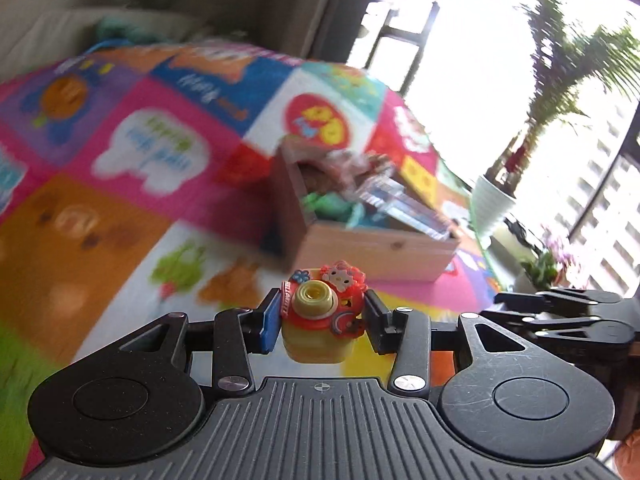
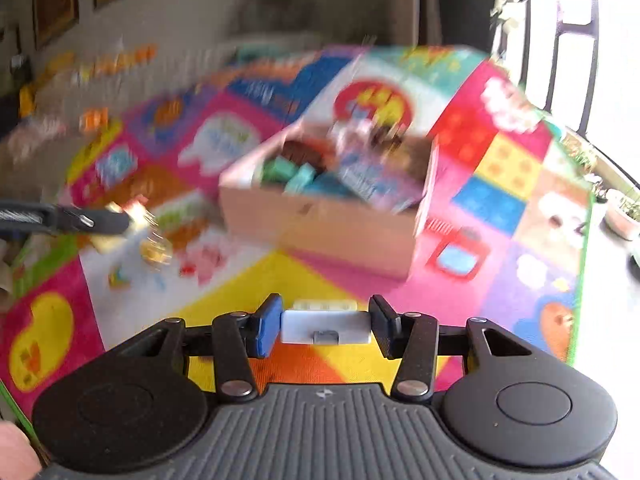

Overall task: Organize objects
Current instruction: 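Lower the red-and-yellow toy and white charger into the pink box, open both tools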

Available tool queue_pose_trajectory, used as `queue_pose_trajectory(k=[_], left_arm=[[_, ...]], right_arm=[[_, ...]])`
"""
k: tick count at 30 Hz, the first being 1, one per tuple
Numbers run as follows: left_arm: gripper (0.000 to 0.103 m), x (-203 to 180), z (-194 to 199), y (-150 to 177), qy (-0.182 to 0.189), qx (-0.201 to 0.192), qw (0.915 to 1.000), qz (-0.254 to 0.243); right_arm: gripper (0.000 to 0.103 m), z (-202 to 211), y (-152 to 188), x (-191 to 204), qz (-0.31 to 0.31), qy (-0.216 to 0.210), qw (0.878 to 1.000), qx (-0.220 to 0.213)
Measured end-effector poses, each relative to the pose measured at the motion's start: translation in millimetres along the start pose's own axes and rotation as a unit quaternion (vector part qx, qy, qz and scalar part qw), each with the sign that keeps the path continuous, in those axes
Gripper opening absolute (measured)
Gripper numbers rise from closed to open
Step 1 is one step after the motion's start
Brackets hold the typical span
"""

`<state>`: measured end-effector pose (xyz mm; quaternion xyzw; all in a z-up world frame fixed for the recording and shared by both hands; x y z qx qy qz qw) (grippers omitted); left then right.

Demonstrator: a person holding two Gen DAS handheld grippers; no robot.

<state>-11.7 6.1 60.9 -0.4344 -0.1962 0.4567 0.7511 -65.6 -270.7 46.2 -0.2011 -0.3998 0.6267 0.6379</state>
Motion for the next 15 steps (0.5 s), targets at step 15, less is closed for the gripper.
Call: queue_pose_trajectory(k=[15], left_arm=[[0.048,-34.3,-135.4,-95.3,-0.002,-0.02,0.9994,-0.03]], right_arm=[[0.047,26.1,-11.4,-33.7,-0.046,-0.005,0.997,-0.064]])
Point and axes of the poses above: each gripper's, at about its wrist camera, not at the fingertips, and z roughly against the way its jaws point, x to its left, y to its underside, the point moved 2 cm from there along -z, roughly the way its jaws point, and after that the axes turned 14 degrees about -z, right-handed, at the moved point
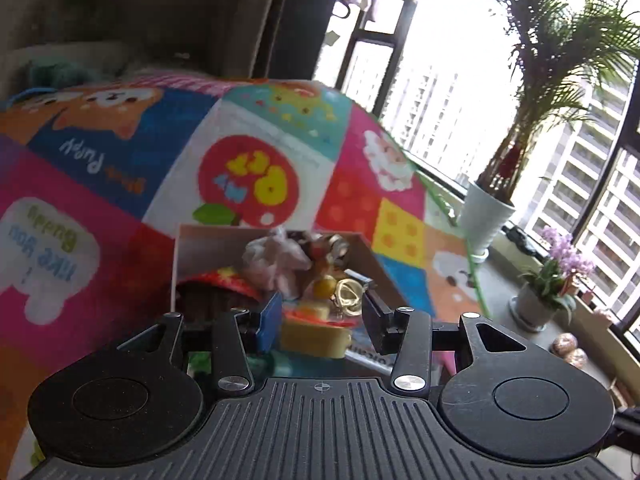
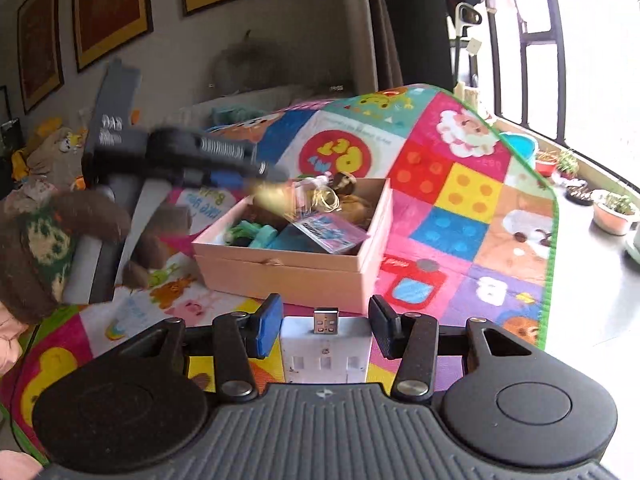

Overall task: Organize objects
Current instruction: 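Lower the red-and-yellow toy and white charger into the pink box, open both tools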

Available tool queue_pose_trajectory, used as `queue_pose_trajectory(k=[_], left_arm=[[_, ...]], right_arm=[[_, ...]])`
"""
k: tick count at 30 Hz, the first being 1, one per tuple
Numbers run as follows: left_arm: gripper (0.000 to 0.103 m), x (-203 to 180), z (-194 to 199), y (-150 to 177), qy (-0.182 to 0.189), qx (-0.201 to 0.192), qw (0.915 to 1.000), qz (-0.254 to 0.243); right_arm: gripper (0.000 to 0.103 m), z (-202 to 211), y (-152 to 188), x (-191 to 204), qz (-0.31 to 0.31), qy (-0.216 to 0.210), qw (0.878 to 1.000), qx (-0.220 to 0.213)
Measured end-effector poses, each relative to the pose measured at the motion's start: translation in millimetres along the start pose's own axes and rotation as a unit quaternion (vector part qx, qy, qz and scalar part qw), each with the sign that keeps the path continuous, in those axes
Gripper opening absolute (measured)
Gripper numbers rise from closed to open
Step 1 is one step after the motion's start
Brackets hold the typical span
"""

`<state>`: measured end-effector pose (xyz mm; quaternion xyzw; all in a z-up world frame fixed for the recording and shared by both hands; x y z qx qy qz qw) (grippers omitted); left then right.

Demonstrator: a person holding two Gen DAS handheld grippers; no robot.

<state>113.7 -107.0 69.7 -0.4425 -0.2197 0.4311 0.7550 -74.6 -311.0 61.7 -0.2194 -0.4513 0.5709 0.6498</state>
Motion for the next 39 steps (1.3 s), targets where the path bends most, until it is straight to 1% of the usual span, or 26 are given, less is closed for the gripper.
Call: queue_pose_trajectory(k=[2,4,5,7,10,11,13,15,17,18,20,23,25,27,32,35,37,39], left_arm=[[0.048,12.0,10.3,9.7,-0.022,-0.021,0.9993,0.02],[0.048,30.0,23.8,16.2,-0.027,-0.037,0.9976,0.052],[0.048,39.2,30.0,18.8,-0.021,-0.039,0.9971,0.061],[0.048,52.0,45.3,30.2,-0.027,-0.038,0.9966,0.068],[0.048,65.4,64.7,55.4,-0.03,-0.025,0.9965,0.074],[0.048,67.5,69.1,64.0,-0.026,-0.019,0.9963,0.08],[0.048,71.3,70.9,78.1,-0.018,-0.011,0.9951,0.096],[0.048,74.7,69.0,85.2,-0.007,-0.007,0.9933,0.115],[0.048,75.3,70.3,86.5,-0.004,-0.007,0.9927,0.12],[0.048,74.8,71.5,86.1,-0.003,-0.009,0.9928,0.12],[0.048,74.8,76.9,84.6,0.0,-0.013,0.9931,0.117],[0.048,77.5,88.0,85.4,0.0,-0.02,0.9941,0.107],[0.048,79.9,91.0,86.0,0.0,-0.02,0.9942,0.106],[0.048,79.6,89.8,82.6,0.008,-0.02,0.9941,0.106],[0.048,67.8,69.1,56.8,0.02,-0.019,0.9959,0.086],[0.048,59.3,43.6,43.9,0.004,0.006,0.9976,0.069],[0.048,54.8,25.2,40.4,-0.01,0.032,0.9978,0.057],[0.048,50.4,8.4,40.1,-0.034,0.063,0.9966,0.041]], right_arm=[[0.047,0.8,-2.9,-5.6,-0.007,0.004,1.0,-0.003],[0.047,-0.7,-6.9,-9.4,-0.015,0.008,1.0,-0.005],[0.047,-1.8,-9.2,-9.9,-0.018,0.007,1.0,-0.004],[0.047,-4.8,-14.4,-7.4,-0.022,0.001,1.0,-0.002],[0.047,-12.0,-32.9,5.9,-0.021,-0.018,1.0,-0.004],[0.047,-13.5,-41.6,12.5,-0.017,-0.023,1.0,-0.012],[0.047,-20.3,-65.8,29.0,-0.005,-0.03,0.999,-0.042],[0.047,-31.2,-93.0,46.6,-0.005,-0.038,0.996,-0.075],[0.047,-45.8,-118.2,61.4,-0.018,-0.048,0.992,-0.112],[0.047,-54.7,-127.0,68.0,-0.018,-0.053,0.991,-0.123],[0.048,-73.8,-135.0,75.8,-0.017,-0.042,0.992,-0.118],[0.048,-85.0,-122.9,69.8,-0.015,-0.035,0.995,-0.097],[0.048,-82.2,-108.7,58.3,-0.002,-0.011,0.995,-0.096],[0.048,-75.2,-94.0,42.4,0.008,0.011,0.996,-0.087],[0.053,-69.9,-56.4,15.9,0.052,0.04,0.998,-0.024],[0.053,-74.1,-31.9,9.9,0.075,0.051,0.996,0.002],[0.053,-78.4,-17.3,8.1,0.077,0.048,0.996,0.016],[0.053,-84.1,-6.5,7.3,0.084,0.053,0.995,0.022]])
Point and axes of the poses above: each gripper's, at about its wrist camera, not at the fingertips, and z roughly against the way its jaws point, x to its left, y to its underside, the point moved 2 cm from there along -z, roughly the way its jaws point, and after that the axes turned 14 degrees about -z, right-handed, at the moved point
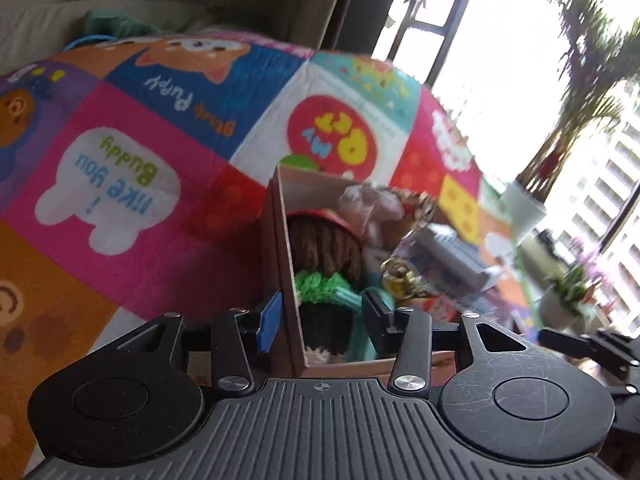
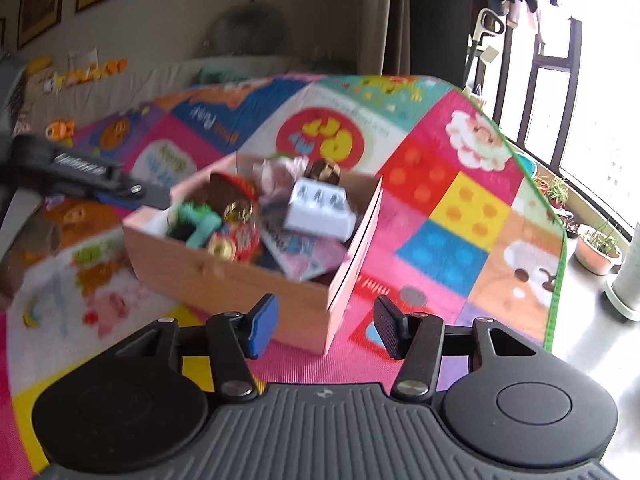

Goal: Organize objects

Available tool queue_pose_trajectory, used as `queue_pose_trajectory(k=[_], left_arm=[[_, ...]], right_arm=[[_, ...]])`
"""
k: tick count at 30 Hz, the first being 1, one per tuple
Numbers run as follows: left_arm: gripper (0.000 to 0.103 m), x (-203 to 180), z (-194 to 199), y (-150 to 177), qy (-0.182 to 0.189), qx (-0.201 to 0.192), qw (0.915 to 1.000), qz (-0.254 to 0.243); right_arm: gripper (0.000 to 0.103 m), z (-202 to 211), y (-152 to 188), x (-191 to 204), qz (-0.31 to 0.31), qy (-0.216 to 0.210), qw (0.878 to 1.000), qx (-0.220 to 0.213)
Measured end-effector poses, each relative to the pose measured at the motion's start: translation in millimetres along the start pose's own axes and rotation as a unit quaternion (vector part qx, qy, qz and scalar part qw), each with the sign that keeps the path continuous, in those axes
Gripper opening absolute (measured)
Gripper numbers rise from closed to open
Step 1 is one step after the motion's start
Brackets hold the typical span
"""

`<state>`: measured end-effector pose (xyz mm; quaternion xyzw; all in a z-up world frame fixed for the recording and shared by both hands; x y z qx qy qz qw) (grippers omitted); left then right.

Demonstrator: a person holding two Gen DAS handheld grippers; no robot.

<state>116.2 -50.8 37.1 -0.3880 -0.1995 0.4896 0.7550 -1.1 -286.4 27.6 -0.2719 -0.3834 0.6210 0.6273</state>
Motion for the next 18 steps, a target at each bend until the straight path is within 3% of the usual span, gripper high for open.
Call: queue_pose_trajectory(k=[2,5,6,9,18], left_arm=[[0.048,-0.1,-12.4,2.8,-0.03,0.027,0.9991,-0.012],[0.057,13.4,-20.5,11.2,-0.067,0.043,0.9968,0.001],[0.068,20.9,-18.9,13.5,-0.078,0.043,0.9959,0.013],[0.085,40.9,-9.8,22.1,-0.087,0.038,0.9944,0.045],[0.09,87.7,20.8,25.2,-0.14,0.003,0.9886,0.054]], right_arm=[[0.053,-12.5,5.7,2.5,0.006,0.007,1.0,0.008],[0.052,-30.3,10.3,6.4,0.005,0.006,1.0,0.019],[0.052,-34.8,11.0,8.5,0.006,0.003,1.0,0.022],[0.055,-43.2,8.3,18.1,0.009,-0.013,0.999,0.03],[0.055,-82.7,-16.2,65.2,0.031,-0.043,0.998,0.046]])
Point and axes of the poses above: each gripper's, at about its wrist camera, not at the fingertips, and z roughly against the way its jaws point, x to its left, y to its underside, the point moved 2 cm from there along -z, roughly the way its jaws point, and after that the axes turned 14 degrees about -z, right-handed, at the moved point
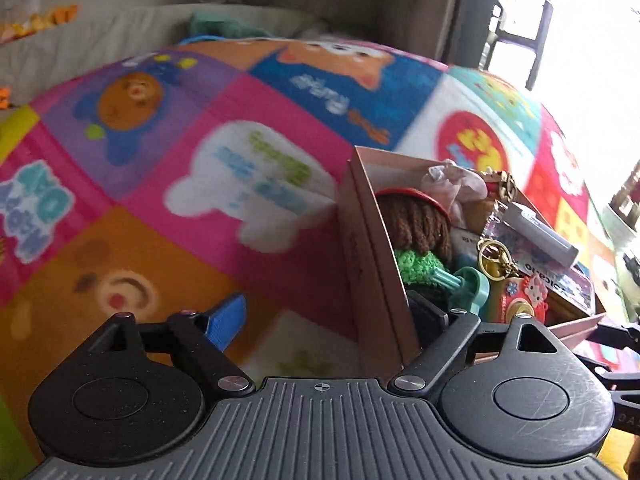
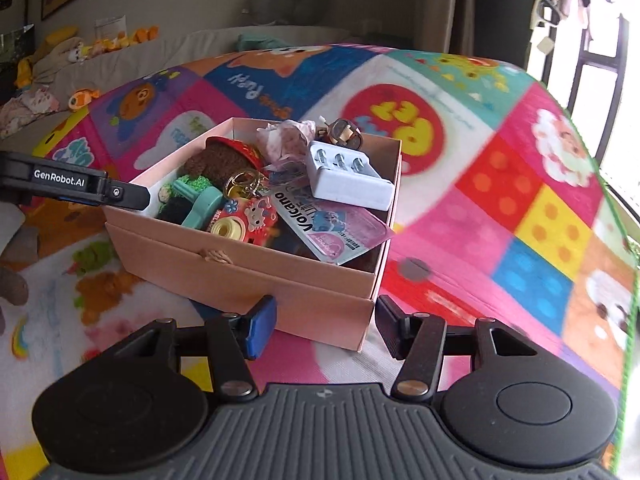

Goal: Organize objects

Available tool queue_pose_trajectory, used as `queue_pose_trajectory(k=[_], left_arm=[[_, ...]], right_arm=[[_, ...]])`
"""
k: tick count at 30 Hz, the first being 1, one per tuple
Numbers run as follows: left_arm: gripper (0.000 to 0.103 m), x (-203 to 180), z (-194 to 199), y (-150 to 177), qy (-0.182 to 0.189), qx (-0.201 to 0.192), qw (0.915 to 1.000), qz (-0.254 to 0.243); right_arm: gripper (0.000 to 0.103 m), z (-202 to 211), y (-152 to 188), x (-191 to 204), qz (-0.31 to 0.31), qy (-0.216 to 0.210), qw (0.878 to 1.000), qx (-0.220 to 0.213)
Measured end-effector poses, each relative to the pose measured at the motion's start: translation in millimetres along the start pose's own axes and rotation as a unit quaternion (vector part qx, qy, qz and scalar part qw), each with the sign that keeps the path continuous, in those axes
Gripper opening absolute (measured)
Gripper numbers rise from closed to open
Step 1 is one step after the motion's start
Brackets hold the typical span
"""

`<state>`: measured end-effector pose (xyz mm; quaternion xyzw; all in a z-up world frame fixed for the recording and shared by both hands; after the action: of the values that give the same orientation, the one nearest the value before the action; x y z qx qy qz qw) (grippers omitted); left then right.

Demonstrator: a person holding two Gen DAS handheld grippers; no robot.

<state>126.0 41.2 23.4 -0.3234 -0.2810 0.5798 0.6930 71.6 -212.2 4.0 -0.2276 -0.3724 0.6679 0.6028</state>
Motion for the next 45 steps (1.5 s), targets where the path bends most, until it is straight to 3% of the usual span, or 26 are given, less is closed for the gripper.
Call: queue_pose_trajectory(k=[6,14,18,22,27,33,45], left_arm=[[0.101,39.1,-5.8,-3.2,0.002,0.003,0.9987,0.052],[0.097,41.7,4.5,4.1,0.014,-0.018,0.9968,0.076],[0.094,32.6,38.7,14.2,0.017,-0.047,0.9964,0.069],[0.093,3.1,64.9,39.2,0.029,-0.031,0.9988,0.027],[0.093,-40.2,73.0,74.6,0.018,-0.007,0.9995,-0.027],[0.095,-73.0,62.8,85.9,-0.067,0.007,0.9949,-0.076],[0.1,-71.5,53.9,81.7,-0.069,0.011,0.9957,-0.06]], right_arm=[[0.056,-17.0,-10.0,28.7,0.014,-0.013,1.0,-0.001],[0.059,-14.9,-8.7,33.7,0.017,0.013,1.0,-0.015],[0.094,1.2,-0.3,23.7,-0.038,0.038,0.998,-0.022],[0.103,17.7,21.9,23.3,-0.084,0.035,0.996,0.001],[0.103,28.1,50.1,27.9,-0.092,0.046,0.994,0.035],[0.103,31.7,66.5,23.9,-0.092,0.068,0.993,0.032],[0.103,15.5,58.7,21.5,-0.094,0.081,0.992,-0.004]])
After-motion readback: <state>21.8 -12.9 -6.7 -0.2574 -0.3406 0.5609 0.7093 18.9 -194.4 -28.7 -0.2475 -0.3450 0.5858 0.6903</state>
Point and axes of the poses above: each gripper's, at about its wrist camera, not at the fingertips, and z roughly against the way its jaws point, x to its left, y to its underside, the point moved 2 cm from there along -z, roughly the way its jaws point, and after that the axes turned 14 degrees about -z, right-handed, at the moved point
